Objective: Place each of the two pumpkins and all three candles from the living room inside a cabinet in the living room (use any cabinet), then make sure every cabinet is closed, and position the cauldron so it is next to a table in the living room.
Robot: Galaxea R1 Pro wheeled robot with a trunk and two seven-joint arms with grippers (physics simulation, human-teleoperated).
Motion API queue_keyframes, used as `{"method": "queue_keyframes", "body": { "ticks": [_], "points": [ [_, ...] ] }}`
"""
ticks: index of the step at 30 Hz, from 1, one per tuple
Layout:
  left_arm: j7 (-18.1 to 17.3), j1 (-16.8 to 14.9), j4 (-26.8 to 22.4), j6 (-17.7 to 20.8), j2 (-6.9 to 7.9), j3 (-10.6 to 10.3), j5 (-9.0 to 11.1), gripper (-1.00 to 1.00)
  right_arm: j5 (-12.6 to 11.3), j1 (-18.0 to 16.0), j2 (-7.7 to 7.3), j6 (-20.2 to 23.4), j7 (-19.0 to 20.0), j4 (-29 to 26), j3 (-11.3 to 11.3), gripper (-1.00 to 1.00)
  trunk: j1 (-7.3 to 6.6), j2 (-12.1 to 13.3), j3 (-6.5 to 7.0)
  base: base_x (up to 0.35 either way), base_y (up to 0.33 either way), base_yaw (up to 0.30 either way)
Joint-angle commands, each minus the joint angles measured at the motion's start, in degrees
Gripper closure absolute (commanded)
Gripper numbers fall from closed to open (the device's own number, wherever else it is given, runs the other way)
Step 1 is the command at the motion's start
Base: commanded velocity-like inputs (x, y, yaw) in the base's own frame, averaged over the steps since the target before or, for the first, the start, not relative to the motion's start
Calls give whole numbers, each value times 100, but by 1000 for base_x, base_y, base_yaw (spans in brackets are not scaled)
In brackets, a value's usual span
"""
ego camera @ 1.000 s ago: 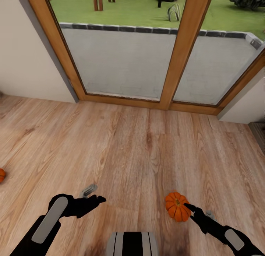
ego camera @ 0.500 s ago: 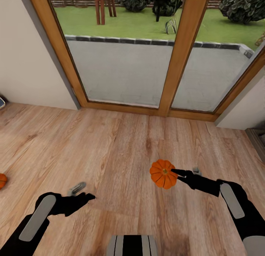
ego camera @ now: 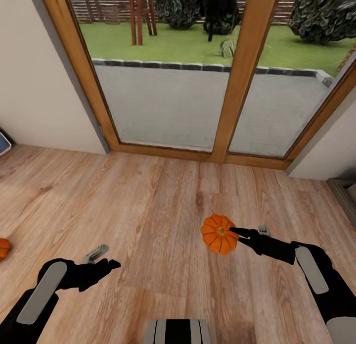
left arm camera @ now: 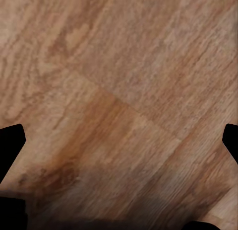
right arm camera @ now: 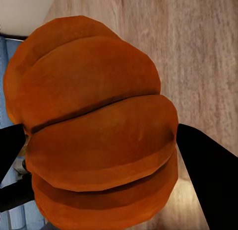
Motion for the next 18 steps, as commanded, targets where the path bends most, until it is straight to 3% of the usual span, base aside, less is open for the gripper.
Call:
{"method": "queue_keyframes", "body": {
  "ticks": [1,6,18],
  "points": [
    [60,-3,-5,0,5,-9,58,-100,14,-3,1,30,41,1,-10,100,-1,-2,-4,0,0,0],
    [60,-3,1,1,5,-9,61,-100,90,-3,17,5,36,45,2,100,-1,-2,5,0,0,92],
    [60,-3,2,1,0,-9,62,-100,220,-3,19,6,37,59,6,100,-1,-2,57,0,0,239]
  ]
}}
